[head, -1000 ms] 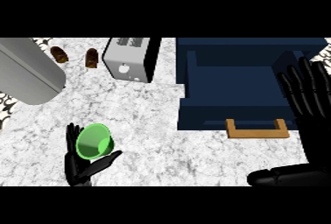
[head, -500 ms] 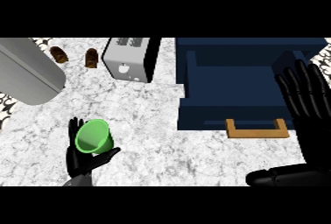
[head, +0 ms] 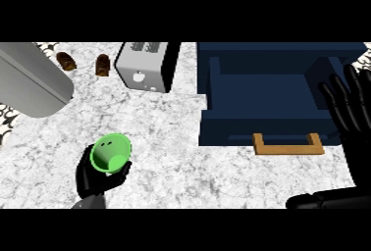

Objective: Pick up the cup, place it into the drawer and close the drawer

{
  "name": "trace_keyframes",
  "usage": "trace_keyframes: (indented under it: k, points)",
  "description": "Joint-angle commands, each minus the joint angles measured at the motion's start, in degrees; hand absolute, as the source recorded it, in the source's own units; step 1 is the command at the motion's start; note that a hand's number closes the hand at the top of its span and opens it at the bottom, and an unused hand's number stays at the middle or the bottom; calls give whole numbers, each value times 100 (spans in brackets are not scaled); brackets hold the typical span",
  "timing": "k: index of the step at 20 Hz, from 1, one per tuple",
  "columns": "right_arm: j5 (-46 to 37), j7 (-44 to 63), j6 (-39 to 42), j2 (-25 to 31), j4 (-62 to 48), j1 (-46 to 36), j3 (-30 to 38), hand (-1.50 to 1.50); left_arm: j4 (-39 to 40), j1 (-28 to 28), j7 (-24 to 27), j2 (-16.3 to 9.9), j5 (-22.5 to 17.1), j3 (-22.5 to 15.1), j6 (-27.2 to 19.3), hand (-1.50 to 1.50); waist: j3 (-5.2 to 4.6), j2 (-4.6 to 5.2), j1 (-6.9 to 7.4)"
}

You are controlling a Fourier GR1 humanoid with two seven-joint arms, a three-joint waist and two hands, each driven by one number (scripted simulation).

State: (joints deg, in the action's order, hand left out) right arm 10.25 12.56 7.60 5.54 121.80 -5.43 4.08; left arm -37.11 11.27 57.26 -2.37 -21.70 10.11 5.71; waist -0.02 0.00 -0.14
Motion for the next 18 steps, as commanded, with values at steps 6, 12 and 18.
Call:
trace_keyframes:
  k: [6,12,18]
  points:
    - [-104,-325,69,-28,-186,62,17,-150,-299,106,247,-166,250,-34,-330,150,2,-2,7]
    - [-95,-160,46,-62,-220,88,-68,-150,-69,358,243,-545,367,-238,711,150,1,1,2]
    - [-352,137,-209,-204,144,-7,-357,-150,-996,435,-205,-465,312,-510,819,150,2,-17,23]
